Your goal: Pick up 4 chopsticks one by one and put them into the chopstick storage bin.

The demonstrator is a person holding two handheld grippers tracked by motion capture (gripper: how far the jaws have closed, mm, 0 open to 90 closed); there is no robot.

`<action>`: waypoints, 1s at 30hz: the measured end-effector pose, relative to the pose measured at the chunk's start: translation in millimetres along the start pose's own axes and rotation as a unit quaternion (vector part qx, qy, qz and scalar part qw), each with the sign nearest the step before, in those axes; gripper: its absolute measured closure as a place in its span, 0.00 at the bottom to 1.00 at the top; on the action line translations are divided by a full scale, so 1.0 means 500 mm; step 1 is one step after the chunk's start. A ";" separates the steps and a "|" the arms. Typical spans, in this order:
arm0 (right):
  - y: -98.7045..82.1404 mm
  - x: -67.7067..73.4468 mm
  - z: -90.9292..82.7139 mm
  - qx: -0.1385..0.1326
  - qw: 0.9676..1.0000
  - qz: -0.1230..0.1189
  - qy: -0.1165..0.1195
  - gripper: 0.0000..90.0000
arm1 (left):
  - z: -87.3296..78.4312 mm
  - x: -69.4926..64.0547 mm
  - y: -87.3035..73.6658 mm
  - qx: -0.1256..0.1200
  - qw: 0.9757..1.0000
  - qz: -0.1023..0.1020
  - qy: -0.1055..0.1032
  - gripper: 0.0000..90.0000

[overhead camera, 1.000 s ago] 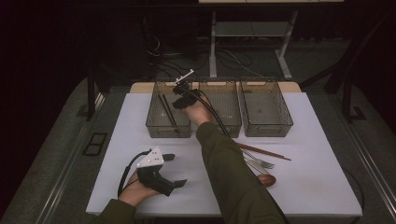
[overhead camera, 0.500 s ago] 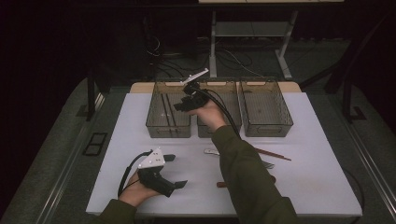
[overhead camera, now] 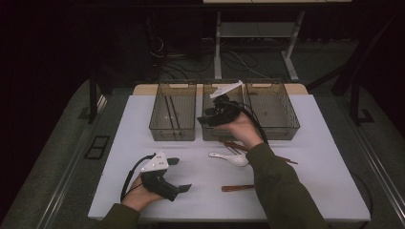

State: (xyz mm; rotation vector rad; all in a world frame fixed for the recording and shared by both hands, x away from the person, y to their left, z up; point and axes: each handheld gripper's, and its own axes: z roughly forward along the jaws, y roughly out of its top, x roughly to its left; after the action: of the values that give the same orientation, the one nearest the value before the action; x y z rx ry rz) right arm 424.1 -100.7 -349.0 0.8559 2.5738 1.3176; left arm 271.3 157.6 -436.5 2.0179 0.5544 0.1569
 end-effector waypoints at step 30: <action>-0.262 -0.071 -0.227 0.000 1.000 0.011 -0.023 0.61 | -0.001 0.000 -0.001 0.006 1.000 0.005 0.005 0.00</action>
State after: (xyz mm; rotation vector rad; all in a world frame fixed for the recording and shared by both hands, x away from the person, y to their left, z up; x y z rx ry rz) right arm 357.3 -260.1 -386.3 0.9073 2.5363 1.2891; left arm 271.0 158.4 -436.6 2.0337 0.5516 0.1697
